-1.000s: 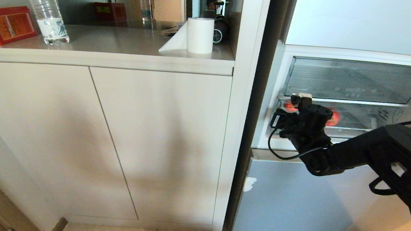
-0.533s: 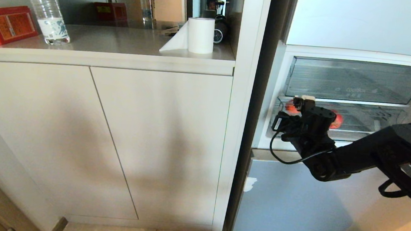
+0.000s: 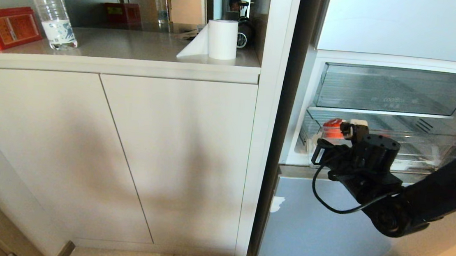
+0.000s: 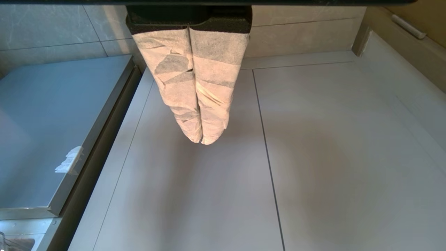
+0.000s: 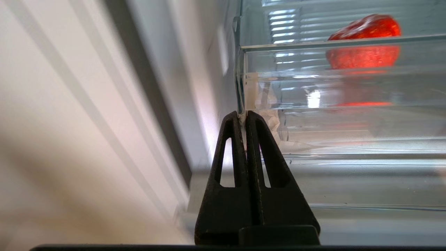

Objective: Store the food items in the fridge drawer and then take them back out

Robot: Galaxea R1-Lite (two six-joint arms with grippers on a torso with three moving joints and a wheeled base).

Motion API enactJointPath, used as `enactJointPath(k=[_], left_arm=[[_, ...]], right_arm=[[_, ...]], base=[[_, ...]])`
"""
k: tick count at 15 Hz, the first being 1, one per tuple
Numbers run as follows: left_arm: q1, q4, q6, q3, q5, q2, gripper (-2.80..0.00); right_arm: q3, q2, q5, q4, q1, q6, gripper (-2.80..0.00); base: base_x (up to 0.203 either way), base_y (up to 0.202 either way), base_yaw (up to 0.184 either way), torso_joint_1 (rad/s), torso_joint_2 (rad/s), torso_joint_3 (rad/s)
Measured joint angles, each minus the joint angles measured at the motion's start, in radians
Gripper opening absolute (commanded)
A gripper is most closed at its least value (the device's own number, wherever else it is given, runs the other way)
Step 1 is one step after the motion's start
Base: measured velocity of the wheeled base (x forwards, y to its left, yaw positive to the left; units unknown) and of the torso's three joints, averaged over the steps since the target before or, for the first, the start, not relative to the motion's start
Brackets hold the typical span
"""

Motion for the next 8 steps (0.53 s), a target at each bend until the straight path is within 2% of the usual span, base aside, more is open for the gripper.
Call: enactJointPath(k=[4, 8], left_arm=[[0.0, 0.0, 0.0, 0.0, 0.0, 0.0, -2.8], [0.0, 0.0, 0.0, 0.0, 0.0, 0.0, -2.8]], right_arm=[[0.197, -0.13, -0.005, -0.042, 0.049, 0.01, -2.8], [0.313, -0.194, -0.004, -0.108, 0.074, 0.022, -2.8]], base=[[0.0, 0.0, 0.0, 0.0, 0.0, 0.0], [0.0, 0.0, 0.0, 0.0, 0.0, 0.0]])
